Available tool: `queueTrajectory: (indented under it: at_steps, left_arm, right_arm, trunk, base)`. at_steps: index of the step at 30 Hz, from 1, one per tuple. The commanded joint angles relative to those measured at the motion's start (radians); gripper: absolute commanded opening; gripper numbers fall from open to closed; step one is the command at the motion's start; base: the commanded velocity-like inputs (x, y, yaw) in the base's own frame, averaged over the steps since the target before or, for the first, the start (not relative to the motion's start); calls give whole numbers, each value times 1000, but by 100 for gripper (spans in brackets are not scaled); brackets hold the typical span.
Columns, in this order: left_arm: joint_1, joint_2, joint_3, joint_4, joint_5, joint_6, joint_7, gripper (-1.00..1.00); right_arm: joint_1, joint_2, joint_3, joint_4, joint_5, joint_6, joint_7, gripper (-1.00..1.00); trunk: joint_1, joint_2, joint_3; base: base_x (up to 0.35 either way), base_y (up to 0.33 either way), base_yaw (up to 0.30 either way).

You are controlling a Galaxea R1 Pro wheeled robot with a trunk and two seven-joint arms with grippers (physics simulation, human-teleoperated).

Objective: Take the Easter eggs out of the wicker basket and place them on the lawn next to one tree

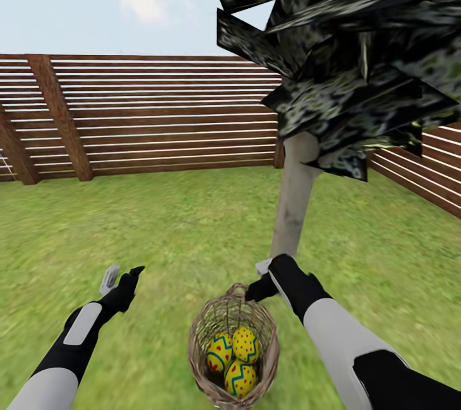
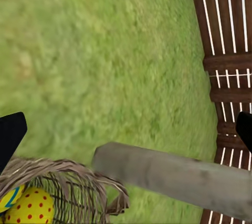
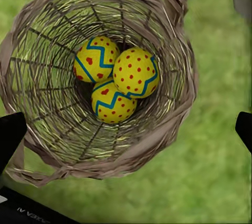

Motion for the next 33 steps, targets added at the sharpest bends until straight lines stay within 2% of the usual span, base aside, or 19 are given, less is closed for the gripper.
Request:
queueTrajectory:
  at_steps: [1,7,12,16,18,21,33]
  left_arm:
    - [-1,0,3,-1,9,6,3,100]
    - [-1,1,4,2,9,6,3,100]
    - [0,-3,3,3,8,4,3,100]
    - [0,-4,2,2,7,4,3,100]
    - [-1,-4,2,2,7,3,3,100]
    - [-1,-4,2,2,7,3,3,100]
    - [0,-3,3,3,7,5,3,100]
  right_arm:
    - [0,0,7,0,10,3,8,100]
    - [1,4,18,22,9,11,12,100]
    - [0,10,21,71,8,15,14,100]
    - [0,13,20,80,7,18,40,100]
    - [0,12,20,81,7,22,91,100]
    - [0,12,20,81,8,21,128,100]
    - [0,8,20,67,11,10,138,100]
  trunk:
    - [0,0,-1]
    - [0,0,-1]
    - [0,0,-1]
    - [16,-28,-14]
    - [23,-42,-20]
    - [35,-63,-29]
    - [81,-147,-67]
  base:
    - [320,0,0]
    - [330,0,0]
    - [103,0,0]
    - [9,0,0]
    - [2,0,0]
    - [0,0,0]
    - [0,0,0]
